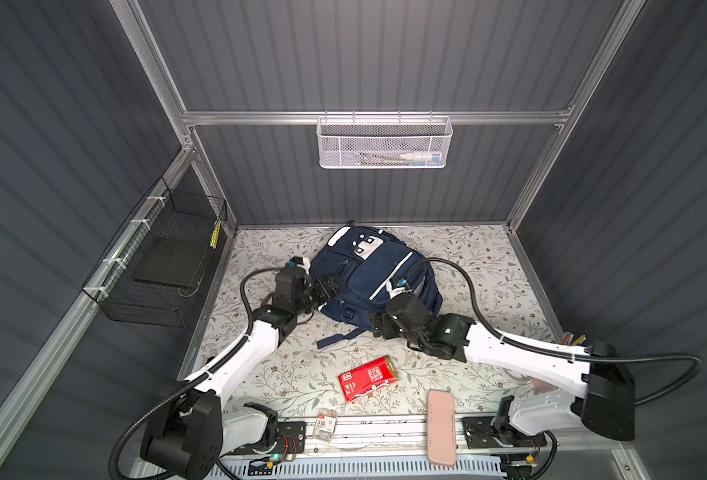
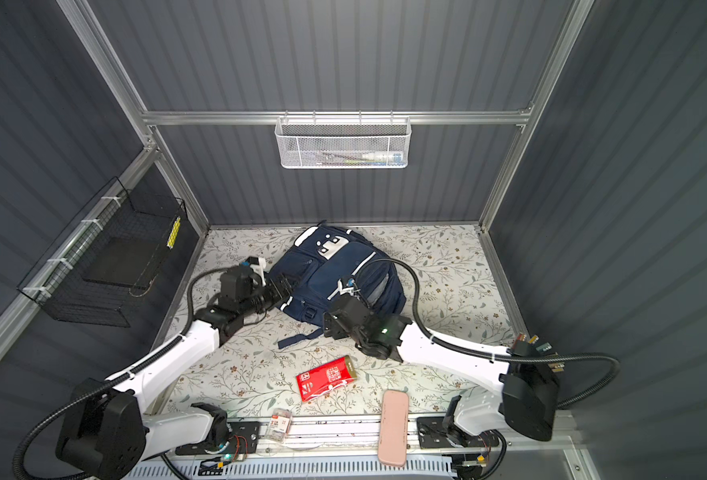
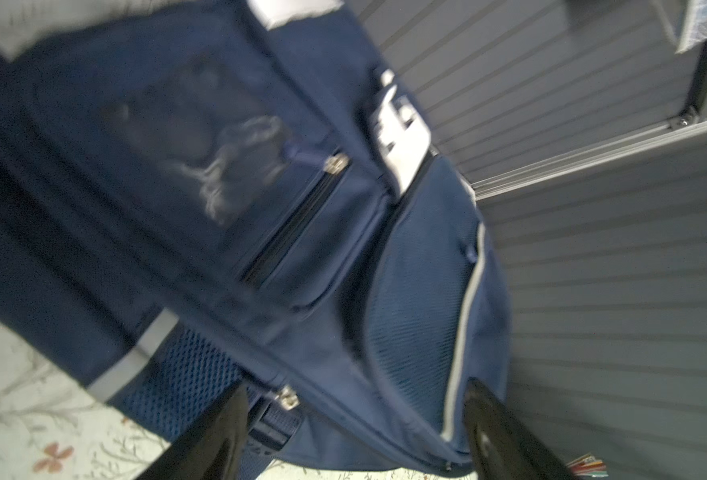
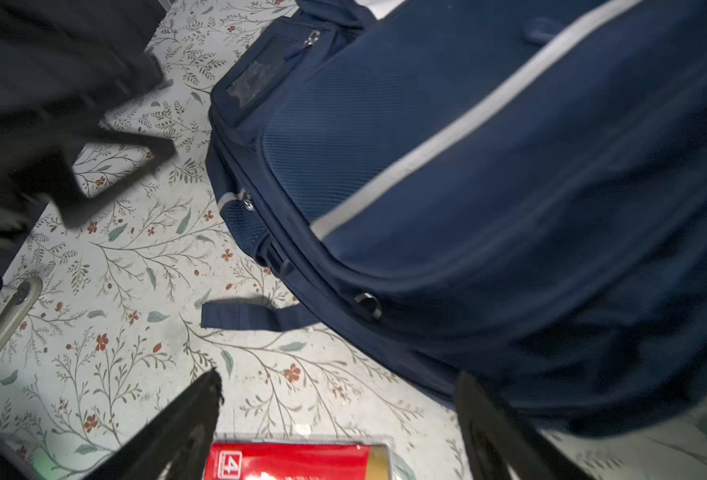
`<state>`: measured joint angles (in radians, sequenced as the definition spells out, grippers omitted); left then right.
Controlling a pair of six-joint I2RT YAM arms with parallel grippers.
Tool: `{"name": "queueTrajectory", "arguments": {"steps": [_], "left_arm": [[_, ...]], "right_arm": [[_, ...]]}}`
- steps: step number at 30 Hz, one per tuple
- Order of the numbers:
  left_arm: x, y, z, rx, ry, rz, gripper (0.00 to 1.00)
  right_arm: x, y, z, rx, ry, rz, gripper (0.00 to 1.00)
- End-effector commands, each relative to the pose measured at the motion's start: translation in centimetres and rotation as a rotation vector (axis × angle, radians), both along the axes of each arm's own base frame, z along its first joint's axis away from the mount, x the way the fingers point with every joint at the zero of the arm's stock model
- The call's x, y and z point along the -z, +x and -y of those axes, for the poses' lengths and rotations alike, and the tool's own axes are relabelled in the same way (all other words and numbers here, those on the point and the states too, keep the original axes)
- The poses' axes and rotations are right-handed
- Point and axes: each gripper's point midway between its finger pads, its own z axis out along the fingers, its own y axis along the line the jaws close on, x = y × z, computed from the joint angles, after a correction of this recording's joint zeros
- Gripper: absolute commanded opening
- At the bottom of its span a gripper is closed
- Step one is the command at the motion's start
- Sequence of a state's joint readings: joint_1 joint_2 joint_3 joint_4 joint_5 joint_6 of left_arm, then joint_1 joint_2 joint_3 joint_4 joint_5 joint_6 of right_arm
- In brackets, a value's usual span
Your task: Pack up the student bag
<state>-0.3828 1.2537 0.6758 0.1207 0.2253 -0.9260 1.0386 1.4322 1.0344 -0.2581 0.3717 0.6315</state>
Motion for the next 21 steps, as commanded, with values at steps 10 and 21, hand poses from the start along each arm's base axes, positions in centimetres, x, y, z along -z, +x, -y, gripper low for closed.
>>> {"name": "queueTrajectory", "arguments": {"steps": [10, 21], "left_arm": [[0.2, 3.2, -2.6, -0.273, -0.099, 0.095, 0.72], [3.4, 3.6, -1.5, -0.254, -0.142, 0.010, 0.68]], "right_arm": [[0.8, 0.7, -6.0, -0.049, 0.041, -0.029, 0.74], [2.4, 0.5, -7.4, -0.079, 0.042, -0.072, 0.73]]}}
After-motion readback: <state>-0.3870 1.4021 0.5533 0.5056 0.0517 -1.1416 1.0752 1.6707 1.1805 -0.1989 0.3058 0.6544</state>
